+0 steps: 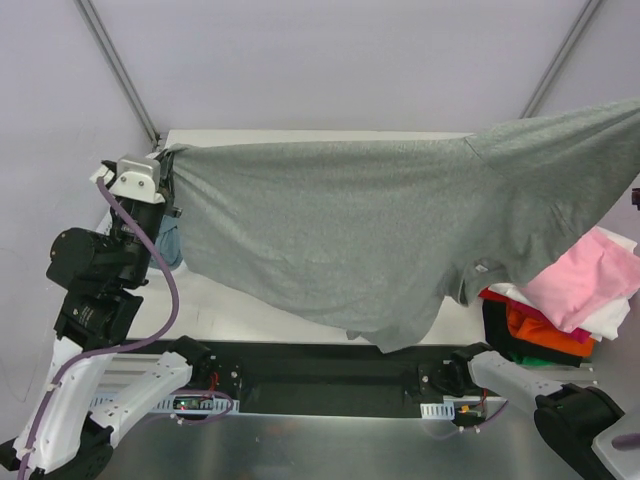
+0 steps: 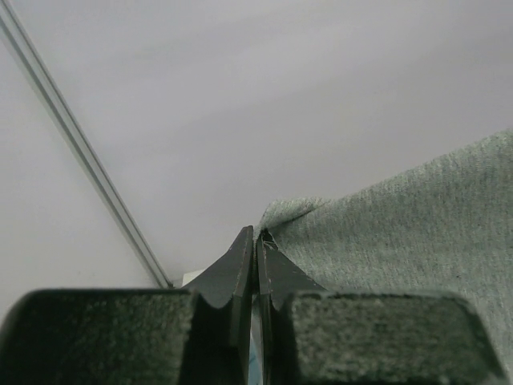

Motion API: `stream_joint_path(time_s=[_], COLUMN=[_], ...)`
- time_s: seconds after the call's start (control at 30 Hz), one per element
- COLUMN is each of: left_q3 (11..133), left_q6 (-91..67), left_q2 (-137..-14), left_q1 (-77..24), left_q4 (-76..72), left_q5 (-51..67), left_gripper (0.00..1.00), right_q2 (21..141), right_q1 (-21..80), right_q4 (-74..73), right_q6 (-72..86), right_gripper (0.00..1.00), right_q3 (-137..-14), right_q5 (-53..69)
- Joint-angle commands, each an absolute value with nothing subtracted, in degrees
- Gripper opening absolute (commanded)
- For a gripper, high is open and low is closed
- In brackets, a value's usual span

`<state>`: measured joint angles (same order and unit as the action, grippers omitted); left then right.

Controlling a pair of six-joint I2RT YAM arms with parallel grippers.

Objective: Fold and stack the t-shirts
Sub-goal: Flatten out the tshirt

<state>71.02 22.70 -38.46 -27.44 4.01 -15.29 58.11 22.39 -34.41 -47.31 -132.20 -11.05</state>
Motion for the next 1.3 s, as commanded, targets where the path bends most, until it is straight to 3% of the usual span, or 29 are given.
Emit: stream_joint_path(time_s=[0.0, 0.5, 1.27], left_q3=[69.52, 61.97, 52.03], left_q6=[23.2, 26.45, 28.56], left_q2=[-37.26, -45.26, -55.02], left_q1=[-27.51, -27.42, -27.25], left_q4=[3.25, -3.95, -17.13], left_q5=[-15.38, -17.14, -19.51], left_gripper=[0.0, 0.0, 0.0], right_q2=[58.45, 58.8, 71.19], right_q1=[21.8, 21.8, 19.6], right_q4=[-31.9, -22.96, -21.53], right_q6=[-46.76, -49.65, -53.35], right_gripper=[0.01, 0.01, 0.01], right_q3=[-130.79, -104.88, -104.42], right_q5=[-12.57, -18.28, -25.05])
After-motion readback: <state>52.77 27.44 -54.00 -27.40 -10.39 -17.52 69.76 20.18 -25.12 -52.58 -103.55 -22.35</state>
